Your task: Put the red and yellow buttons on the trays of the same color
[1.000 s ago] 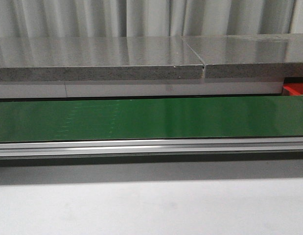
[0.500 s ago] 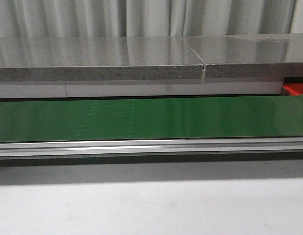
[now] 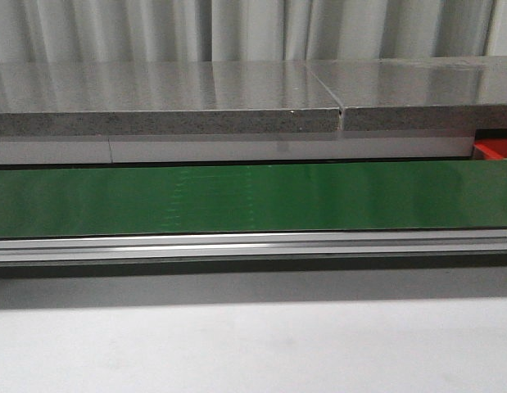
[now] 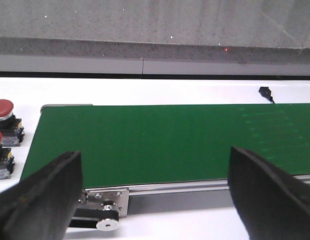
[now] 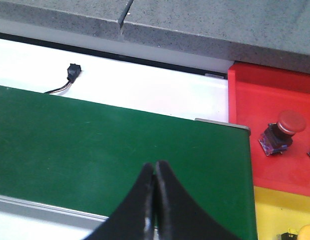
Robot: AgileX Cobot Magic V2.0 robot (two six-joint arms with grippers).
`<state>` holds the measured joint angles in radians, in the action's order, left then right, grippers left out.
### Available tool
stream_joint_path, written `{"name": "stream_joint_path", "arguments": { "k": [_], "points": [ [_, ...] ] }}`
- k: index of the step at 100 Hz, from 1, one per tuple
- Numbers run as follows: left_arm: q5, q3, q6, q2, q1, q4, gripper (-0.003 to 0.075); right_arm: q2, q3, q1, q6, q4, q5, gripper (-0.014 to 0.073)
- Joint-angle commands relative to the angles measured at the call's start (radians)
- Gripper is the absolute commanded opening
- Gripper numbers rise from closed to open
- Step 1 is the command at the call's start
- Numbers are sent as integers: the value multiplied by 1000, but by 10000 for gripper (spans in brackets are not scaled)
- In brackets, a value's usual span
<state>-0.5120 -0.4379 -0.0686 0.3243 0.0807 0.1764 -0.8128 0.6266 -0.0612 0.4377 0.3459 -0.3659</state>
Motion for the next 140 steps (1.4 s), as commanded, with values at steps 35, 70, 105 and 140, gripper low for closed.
{"name": "stream_joint_path", "arguments": {
  "k": [35,70,105,140],
  "points": [
    [122,-210,376,236,-162,-286,597,13,26,1,10,9,65,-67],
    [54,-414,379,656,-370,-187,597,13,26,1,10,9,65,-67],
    [54,-528,379,983,-452,-187,597,13,26,1,10,9,65,-67],
    [70,-599,379,1192,-452,-187,597,13,26,1,10,9,65,-67]
  ]
}}
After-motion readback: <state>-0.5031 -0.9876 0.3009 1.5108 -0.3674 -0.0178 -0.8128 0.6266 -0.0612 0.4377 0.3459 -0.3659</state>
